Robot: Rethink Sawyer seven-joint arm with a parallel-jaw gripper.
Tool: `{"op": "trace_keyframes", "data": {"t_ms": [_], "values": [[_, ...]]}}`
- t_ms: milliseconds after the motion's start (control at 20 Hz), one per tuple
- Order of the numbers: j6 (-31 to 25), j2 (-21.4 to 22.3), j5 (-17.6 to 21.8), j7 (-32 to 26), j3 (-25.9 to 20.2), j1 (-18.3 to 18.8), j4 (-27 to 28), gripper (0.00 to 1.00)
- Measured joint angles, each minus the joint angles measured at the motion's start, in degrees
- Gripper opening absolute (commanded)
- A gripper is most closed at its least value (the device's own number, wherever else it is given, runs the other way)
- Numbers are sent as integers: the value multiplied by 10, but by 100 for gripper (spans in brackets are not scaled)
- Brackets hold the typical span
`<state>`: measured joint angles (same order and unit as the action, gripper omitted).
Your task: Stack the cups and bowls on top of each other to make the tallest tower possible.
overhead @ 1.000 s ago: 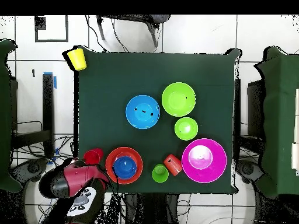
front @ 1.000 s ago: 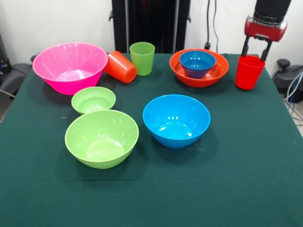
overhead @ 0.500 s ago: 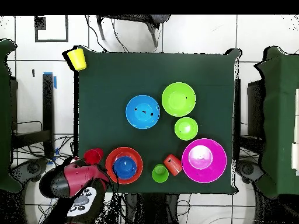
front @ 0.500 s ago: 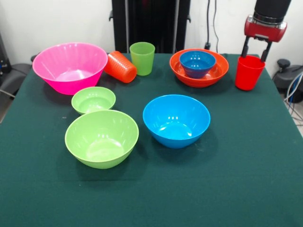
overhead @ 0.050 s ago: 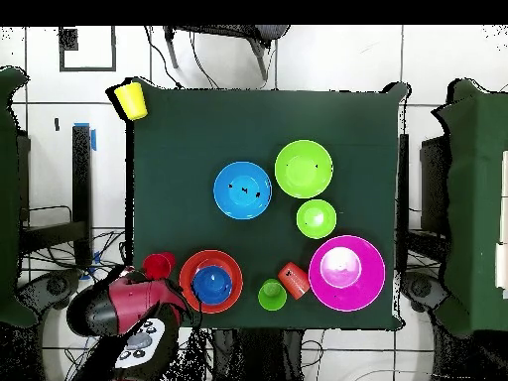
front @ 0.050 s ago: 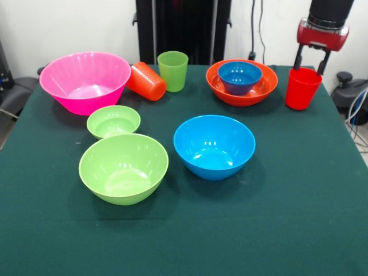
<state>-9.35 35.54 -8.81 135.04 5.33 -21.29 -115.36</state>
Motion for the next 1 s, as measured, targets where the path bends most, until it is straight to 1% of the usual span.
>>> {"op": "trace_keyframes", "data": {"t_ms": [750,1000], "values": [[0,0,-2,0,-32,27,0,100],[6,-1,-2,0,-36,29,0,100]]}}
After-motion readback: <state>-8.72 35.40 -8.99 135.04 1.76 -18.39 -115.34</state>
